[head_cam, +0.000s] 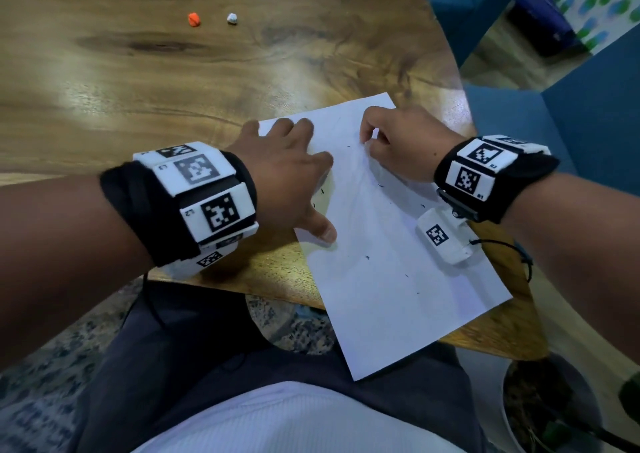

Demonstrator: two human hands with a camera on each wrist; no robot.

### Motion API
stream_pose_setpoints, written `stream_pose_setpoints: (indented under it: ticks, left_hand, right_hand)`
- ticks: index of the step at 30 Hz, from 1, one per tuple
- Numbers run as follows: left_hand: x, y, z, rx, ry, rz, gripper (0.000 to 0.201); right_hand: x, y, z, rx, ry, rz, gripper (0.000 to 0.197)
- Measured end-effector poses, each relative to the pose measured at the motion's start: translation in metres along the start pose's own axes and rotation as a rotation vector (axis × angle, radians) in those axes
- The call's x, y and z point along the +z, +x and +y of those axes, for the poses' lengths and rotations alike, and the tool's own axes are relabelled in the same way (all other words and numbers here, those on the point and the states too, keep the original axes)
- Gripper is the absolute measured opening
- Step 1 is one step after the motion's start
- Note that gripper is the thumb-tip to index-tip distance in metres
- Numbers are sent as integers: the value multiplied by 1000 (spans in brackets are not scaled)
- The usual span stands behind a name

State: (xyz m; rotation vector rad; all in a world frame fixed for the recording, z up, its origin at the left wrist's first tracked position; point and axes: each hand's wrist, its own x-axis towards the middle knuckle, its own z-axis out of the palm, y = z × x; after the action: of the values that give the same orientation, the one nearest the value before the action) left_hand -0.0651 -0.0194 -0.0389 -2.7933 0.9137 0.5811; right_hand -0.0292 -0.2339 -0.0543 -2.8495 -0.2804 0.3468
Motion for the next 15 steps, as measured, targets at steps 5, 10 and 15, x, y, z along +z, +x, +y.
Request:
stream_pose_setpoints:
  ticks: [5,10,15]
  left_hand:
    - [5,22,1,61,-20,-91,136]
    - [11,24,-1,63,-56,-85,140]
    - [12,24,-3,77,-52,-67,139]
  right_hand:
    - [-2,9,-6,16,-54,29,7]
    - [1,-16,-26,-72,-56,-44,7]
    - [17,-53,-48,-258,28,-227,6]
